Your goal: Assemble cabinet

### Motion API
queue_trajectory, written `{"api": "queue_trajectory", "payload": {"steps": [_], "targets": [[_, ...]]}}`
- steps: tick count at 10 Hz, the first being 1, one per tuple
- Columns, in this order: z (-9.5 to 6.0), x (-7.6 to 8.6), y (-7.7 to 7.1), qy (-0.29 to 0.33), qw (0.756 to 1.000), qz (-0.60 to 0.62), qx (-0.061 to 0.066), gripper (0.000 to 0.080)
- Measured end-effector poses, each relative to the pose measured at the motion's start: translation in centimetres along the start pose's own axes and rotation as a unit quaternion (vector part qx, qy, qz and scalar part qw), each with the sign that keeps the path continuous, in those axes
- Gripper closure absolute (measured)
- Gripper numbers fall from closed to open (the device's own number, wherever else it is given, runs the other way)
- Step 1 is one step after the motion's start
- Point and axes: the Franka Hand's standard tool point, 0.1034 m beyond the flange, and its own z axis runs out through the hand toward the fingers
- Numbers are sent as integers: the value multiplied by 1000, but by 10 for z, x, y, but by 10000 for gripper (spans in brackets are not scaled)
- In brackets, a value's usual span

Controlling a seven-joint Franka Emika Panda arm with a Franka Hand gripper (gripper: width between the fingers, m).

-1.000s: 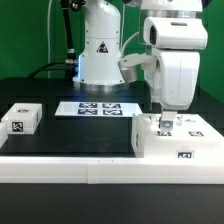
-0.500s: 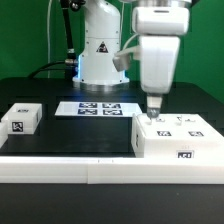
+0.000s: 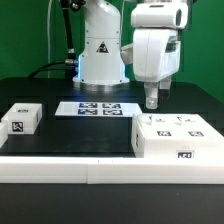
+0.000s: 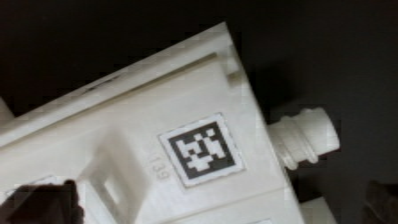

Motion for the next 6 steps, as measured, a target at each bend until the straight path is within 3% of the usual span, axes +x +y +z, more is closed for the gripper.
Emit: {"api": "queue_trajectory", "payload": {"steps": [3, 4, 6], "targets": [[0, 1, -1, 5, 997, 83, 0, 2], [1, -3, -5, 17, 986, 168, -5, 2], [5, -8, -17, 23, 957, 291, 1, 2]]}}
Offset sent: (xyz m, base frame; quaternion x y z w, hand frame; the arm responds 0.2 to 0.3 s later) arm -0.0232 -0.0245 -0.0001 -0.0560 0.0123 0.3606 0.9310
